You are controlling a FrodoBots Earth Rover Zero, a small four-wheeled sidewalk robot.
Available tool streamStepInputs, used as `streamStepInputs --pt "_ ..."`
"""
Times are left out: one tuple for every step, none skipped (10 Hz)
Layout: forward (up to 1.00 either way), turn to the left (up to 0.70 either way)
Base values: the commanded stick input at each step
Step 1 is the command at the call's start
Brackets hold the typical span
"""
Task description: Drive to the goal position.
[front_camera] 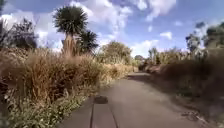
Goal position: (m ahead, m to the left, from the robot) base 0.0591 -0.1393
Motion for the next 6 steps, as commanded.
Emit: streamStepInputs --pt "0.70 -0.35" --pt "0.70 -0.35" --pt "0.70 -0.35" --pt "0.70 -0.26" --pt "0.70 -0.03" --pt "0.70 0.00"
